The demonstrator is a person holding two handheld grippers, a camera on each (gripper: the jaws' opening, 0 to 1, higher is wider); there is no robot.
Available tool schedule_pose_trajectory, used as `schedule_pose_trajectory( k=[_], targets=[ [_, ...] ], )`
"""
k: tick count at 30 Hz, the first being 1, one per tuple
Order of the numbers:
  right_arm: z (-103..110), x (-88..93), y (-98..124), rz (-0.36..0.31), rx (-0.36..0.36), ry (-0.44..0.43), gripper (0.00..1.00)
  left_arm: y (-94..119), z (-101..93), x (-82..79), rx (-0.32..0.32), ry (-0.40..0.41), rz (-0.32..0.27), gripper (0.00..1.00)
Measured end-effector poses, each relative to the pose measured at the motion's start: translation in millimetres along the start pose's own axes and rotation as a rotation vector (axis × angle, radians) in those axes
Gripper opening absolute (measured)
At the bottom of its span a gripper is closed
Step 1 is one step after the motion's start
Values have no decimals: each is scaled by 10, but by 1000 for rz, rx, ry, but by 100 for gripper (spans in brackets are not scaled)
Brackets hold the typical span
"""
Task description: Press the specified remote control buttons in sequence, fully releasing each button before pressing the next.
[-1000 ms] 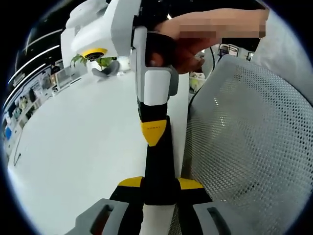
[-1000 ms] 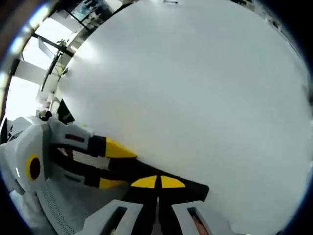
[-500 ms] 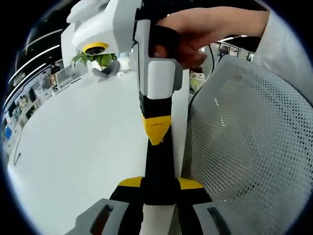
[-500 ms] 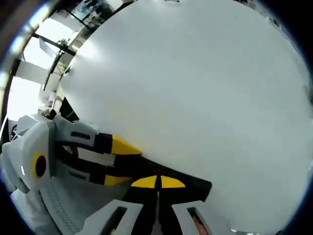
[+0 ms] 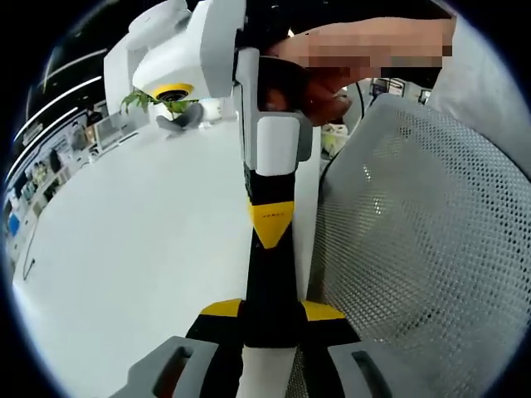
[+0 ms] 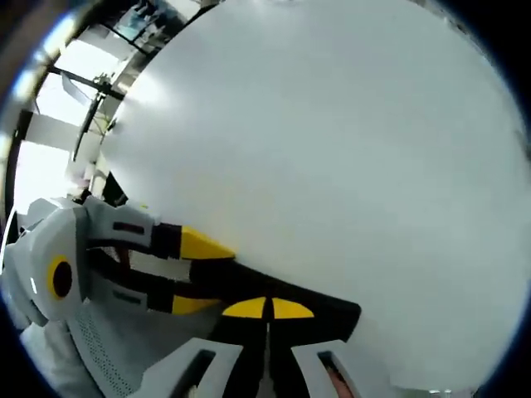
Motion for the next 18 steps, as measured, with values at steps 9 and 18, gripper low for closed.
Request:
schedule_pose_trajectory(
  k=[9, 18],
  targets=[
    [29, 5, -4, -15, 14, -2, 0, 5, -3, -1, 1, -2, 0, 25],
    [20, 70, 33, 0, 22, 1, 0, 6, -4, 2, 0, -4, 0, 25]
  ],
)
Point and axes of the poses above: the point that each gripper's makers call its tool centre point, and the gripper's own axes: y roughly backward along the fingers, z roughly to its left, x roughly out of its underside, the point moved 6 cm from there along y, roughly backward along the fingers, and after that the axes turned 2 degrees about -z, right-handed, at the moved point
